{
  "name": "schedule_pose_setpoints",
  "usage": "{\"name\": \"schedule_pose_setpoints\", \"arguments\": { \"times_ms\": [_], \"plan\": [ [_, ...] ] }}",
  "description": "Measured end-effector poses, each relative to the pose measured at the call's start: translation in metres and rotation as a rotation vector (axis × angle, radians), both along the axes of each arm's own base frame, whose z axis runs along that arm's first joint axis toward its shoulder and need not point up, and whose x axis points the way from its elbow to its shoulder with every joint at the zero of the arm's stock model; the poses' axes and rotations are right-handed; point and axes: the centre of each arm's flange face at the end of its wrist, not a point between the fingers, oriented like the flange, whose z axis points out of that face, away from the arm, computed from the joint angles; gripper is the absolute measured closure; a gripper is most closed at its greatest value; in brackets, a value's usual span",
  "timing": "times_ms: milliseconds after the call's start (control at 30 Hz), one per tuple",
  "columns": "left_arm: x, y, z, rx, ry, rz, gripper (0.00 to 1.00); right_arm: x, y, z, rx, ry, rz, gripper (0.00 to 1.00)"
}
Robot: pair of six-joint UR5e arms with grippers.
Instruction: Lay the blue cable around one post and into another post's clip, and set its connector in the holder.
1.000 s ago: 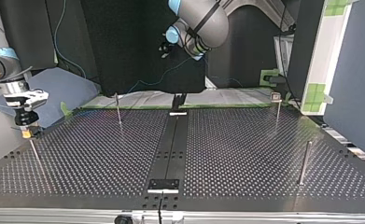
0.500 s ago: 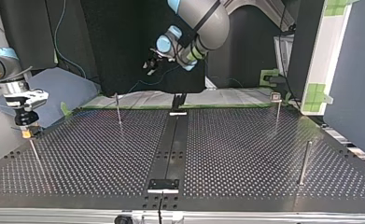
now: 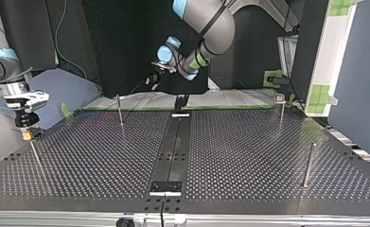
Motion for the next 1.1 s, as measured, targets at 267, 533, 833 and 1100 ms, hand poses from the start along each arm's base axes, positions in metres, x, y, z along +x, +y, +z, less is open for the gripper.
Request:
{"name": "schedule_pose_setpoints", "arguments": {
  "times_ms": [267, 533, 833, 1100],
  "plan": [
    [0.004, -0.027, 0.018, -0.033, -0.039, -0.023, 0.0, 0.0, 0.0, 0.0, 0.0, 0.0, 0.0, 1.0],
    [0.018, -0.043, 0.037, -0.013, -0.066, -0.064, 0.0, 0.0, 0.0, 0.0, 0.0, 0.0, 0.0, 1.0],
    [0.046, 0.002, 0.025, 0.113, -0.036, 0.032, 0.0, 0.0, 0.0, 0.0, 0.0, 0.0, 0.0, 1.0],
    [0.057, 0.058, 0.001, 0.252, 0.034, 0.095, 0.0, 0.0, 0.0, 0.0, 0.0, 0.0, 0.0, 1.0]
  ]
}}
